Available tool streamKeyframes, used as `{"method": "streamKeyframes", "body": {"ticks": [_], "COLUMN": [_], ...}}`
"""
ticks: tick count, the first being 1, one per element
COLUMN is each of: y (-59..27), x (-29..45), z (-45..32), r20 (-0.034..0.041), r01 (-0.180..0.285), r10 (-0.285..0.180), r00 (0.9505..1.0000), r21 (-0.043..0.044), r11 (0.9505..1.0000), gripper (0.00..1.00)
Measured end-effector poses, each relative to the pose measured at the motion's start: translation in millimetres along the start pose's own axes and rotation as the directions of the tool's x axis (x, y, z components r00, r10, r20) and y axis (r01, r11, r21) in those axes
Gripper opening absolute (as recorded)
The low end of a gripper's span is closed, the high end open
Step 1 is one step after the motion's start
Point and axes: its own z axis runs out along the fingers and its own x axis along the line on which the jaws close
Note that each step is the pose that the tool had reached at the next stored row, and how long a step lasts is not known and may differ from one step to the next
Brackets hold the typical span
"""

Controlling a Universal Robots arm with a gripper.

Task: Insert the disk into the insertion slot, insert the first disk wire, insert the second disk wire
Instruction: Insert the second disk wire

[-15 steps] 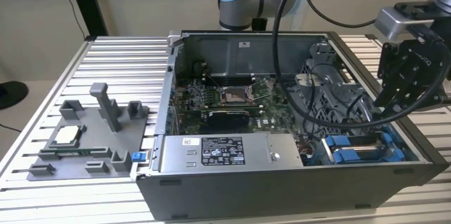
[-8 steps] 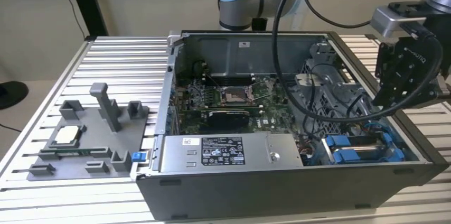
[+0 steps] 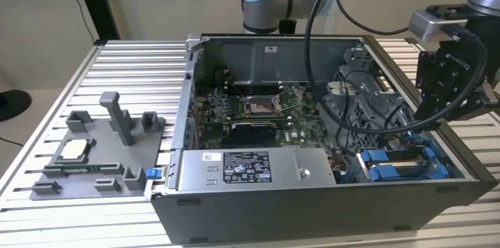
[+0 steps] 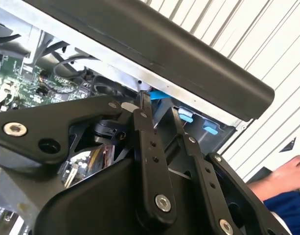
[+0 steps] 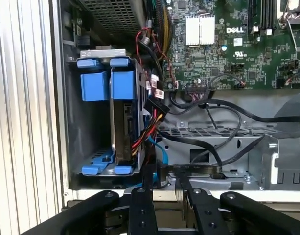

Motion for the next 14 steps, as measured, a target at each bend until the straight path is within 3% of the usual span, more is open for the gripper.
{"method": "streamKeyframes", "body": {"ticks": [5,8,9,12,13,14], "y": [0.1,-0.1,-0.5,-1.0,-1.6,-2.0], "x": [-2.4,-2.5,-2.5,-2.6,-2.6,-2.7], "z": [2.7,2.8,2.7,2.9,3.1,3.4], "r20": [-0.0356,-0.0401,-0.0417,-0.0455,-0.0459,-0.0454], "r01": [-0.001,-0.001,0.0,0.002,0.002,0.002], "r10": [0.001,0.001,-0.001,-0.005,-0.005,-0.005], "r00": [0.9994,0.9992,0.9991,0.999,0.9989,0.999], "r21": [0.0013,0.0002,-0.0101,-0.0584,-0.0647,-0.065], "r11": [1.0,1.0,0.9999,0.9983,0.9979,0.9979], "gripper": [1.0,1.0,1.0,1.0,1.0,1.0]}}
